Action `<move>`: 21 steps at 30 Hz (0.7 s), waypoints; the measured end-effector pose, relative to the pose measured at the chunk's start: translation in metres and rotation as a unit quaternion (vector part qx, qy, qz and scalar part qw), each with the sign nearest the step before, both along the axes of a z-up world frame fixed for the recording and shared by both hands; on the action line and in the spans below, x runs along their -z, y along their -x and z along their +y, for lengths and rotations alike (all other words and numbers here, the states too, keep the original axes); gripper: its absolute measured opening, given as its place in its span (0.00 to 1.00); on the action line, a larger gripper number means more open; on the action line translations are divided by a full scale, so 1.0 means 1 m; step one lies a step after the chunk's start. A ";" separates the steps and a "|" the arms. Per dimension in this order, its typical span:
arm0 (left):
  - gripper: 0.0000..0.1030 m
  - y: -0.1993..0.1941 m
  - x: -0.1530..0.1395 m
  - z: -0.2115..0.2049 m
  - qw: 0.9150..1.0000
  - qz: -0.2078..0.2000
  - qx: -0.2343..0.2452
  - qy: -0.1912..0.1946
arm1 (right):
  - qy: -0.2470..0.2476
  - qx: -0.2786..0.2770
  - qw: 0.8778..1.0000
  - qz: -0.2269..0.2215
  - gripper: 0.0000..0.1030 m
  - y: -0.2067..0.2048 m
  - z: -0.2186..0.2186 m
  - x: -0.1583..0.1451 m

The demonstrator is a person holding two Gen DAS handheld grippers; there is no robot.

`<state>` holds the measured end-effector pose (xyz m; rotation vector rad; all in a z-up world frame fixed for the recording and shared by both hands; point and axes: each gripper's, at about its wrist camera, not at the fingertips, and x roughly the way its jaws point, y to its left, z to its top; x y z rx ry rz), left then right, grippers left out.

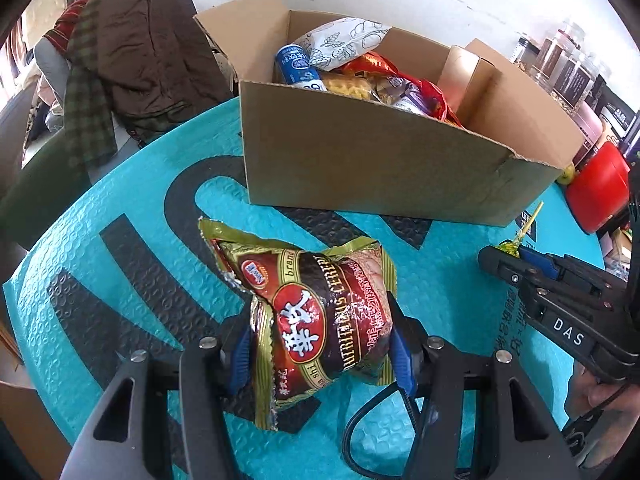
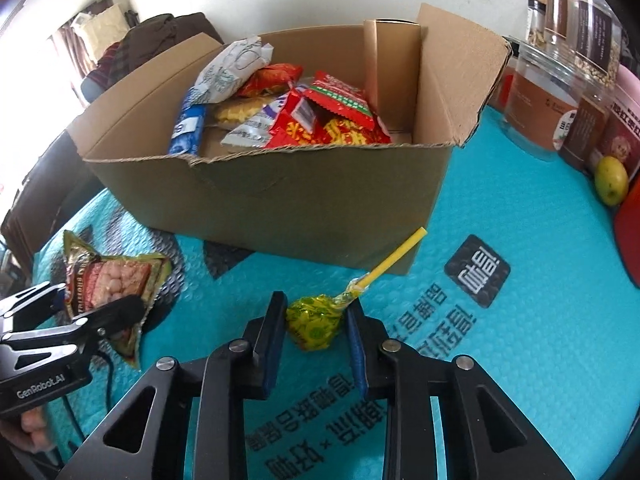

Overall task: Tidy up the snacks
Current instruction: 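Grasp the brown-gold snack bag with the left tool while the right tool approaches the lollipop, then grasp the yellow lollipop with the right tool while the left tool holds the snack bag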

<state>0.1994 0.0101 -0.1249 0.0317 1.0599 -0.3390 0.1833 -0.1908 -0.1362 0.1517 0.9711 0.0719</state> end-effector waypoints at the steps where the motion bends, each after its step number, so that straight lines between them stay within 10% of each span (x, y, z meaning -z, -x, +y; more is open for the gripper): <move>1: 0.54 0.002 0.000 0.000 1.000 0.000 0.001 0.000 | 0.002 -0.001 1.000 -0.001 0.27 0.002 0.000 -0.001; 21: 0.54 0.068 -0.003 0.000 0.999 0.028 0.038 -0.006 | -0.003 -0.035 0.999 0.003 0.27 0.085 0.025 -0.005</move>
